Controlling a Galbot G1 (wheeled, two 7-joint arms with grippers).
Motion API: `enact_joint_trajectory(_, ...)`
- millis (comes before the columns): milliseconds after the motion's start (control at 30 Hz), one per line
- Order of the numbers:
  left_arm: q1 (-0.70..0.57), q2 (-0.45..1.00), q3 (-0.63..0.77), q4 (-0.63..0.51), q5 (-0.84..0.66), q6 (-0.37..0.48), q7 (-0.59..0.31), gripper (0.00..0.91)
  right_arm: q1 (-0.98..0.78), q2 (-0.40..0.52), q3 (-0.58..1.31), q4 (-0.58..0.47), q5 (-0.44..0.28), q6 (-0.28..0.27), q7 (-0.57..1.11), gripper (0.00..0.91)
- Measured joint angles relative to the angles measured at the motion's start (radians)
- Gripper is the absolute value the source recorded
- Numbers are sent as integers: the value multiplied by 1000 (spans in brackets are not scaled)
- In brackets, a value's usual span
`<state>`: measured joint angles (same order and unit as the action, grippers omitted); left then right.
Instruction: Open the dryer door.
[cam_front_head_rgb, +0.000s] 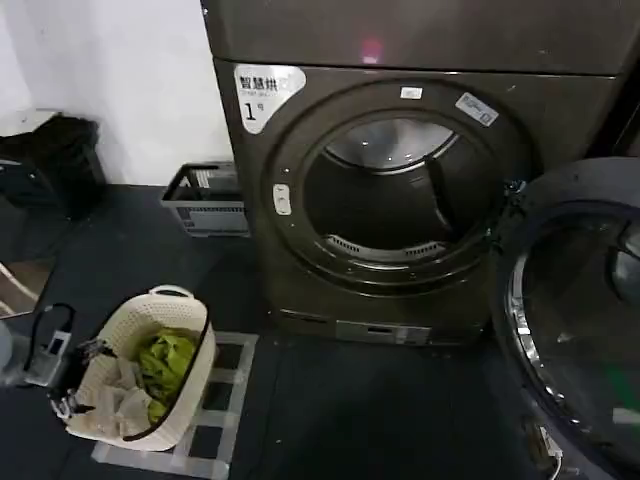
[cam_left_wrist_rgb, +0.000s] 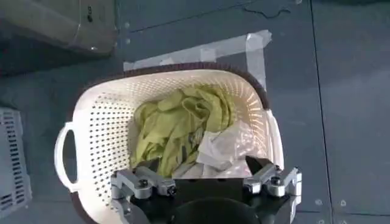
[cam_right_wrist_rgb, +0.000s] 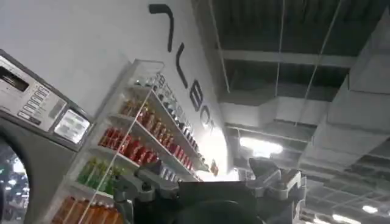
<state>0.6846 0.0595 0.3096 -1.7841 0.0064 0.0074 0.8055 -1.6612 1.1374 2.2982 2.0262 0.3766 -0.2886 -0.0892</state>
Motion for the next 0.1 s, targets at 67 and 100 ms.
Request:
enact_joint_trajectory(67,0,1,0,0,6,-1,0,907,0,0,0,0,0,0,0,907)
enact_joint_trajectory(100,0,1,1,1,7,-1,-1,907,0,0,0,0,-1,0,-1,907)
